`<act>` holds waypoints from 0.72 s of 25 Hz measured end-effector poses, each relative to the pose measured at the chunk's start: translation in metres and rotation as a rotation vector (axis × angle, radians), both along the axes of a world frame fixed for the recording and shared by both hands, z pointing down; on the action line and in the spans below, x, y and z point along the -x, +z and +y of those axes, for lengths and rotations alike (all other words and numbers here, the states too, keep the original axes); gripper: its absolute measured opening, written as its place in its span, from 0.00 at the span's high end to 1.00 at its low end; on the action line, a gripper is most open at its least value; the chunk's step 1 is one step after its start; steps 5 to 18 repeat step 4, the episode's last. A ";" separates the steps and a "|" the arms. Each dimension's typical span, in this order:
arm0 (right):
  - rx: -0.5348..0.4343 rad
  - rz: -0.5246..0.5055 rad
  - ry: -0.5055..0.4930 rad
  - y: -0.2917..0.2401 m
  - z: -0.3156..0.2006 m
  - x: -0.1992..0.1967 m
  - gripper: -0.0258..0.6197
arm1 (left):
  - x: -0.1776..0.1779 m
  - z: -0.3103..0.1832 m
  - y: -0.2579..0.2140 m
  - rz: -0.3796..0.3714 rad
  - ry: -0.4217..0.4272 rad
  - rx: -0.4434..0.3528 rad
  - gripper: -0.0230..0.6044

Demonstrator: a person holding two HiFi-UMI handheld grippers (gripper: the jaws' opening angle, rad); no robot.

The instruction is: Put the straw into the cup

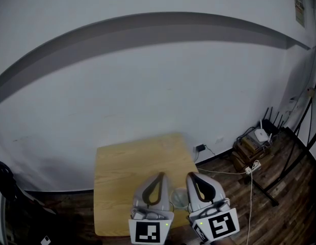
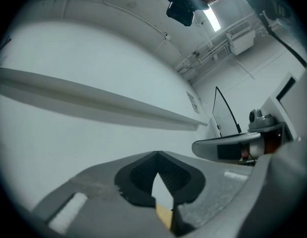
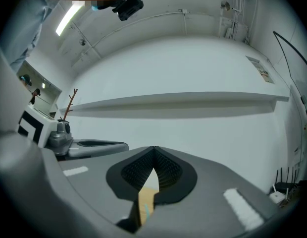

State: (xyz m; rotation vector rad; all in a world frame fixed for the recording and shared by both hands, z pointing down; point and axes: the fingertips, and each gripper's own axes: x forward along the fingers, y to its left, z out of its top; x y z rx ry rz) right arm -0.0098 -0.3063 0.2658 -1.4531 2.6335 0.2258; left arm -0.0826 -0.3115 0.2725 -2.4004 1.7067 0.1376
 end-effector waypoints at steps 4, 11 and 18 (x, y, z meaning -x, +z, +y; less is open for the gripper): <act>-0.001 -0.005 -0.001 0.000 0.000 -0.002 0.95 | -0.002 0.000 0.001 0.003 -0.003 0.005 0.93; -0.001 -0.005 -0.001 0.000 0.000 -0.002 0.95 | -0.002 0.000 0.001 0.003 -0.003 0.005 0.93; -0.001 -0.005 -0.001 0.000 0.000 -0.002 0.95 | -0.002 0.000 0.001 0.003 -0.003 0.005 0.93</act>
